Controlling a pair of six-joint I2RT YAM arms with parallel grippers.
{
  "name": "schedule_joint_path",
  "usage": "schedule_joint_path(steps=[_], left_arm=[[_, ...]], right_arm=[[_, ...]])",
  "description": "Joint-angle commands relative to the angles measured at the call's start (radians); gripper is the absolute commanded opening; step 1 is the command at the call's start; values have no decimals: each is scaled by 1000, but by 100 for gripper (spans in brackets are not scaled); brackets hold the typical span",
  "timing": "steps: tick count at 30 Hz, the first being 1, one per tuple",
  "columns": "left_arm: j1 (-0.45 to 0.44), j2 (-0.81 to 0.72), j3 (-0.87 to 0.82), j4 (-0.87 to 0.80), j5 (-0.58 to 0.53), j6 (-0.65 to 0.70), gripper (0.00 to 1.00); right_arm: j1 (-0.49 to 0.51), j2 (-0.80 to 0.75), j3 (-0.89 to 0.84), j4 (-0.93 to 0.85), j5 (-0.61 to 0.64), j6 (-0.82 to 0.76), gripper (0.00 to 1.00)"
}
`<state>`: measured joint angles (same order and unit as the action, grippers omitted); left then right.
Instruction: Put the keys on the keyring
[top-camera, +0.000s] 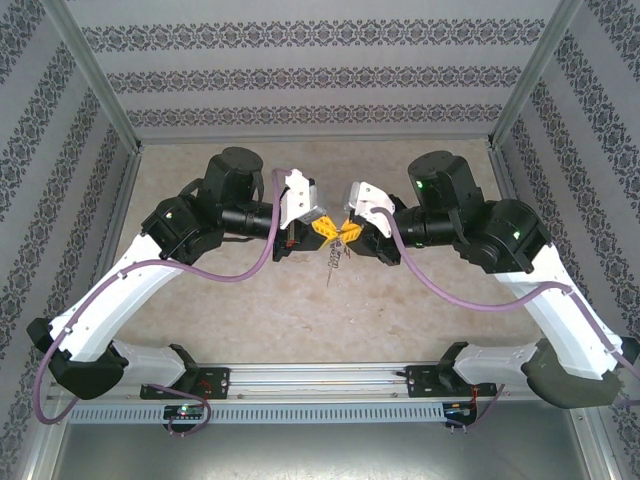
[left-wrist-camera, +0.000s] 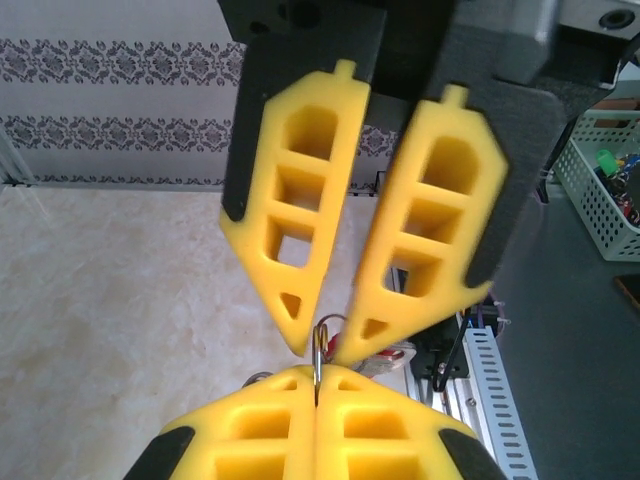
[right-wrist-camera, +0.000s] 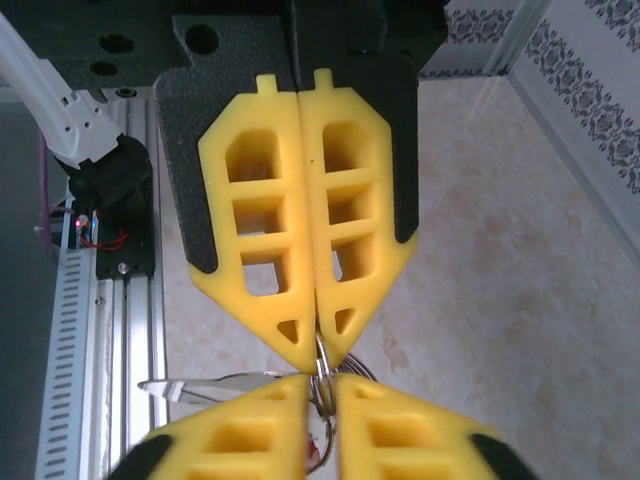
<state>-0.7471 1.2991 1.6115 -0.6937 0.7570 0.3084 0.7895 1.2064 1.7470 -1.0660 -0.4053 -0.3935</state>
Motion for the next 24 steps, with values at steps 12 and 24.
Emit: schedule_joint_path(steps=[12,24], left_arm=[[-3,-69,-34,145,41,-61,0],[-3,-82,-38,161,44,-64,0]], right_arm=[[-100,-125,-129,187,-172,197,22],[-126,-110,-133,209,-268,242,24]])
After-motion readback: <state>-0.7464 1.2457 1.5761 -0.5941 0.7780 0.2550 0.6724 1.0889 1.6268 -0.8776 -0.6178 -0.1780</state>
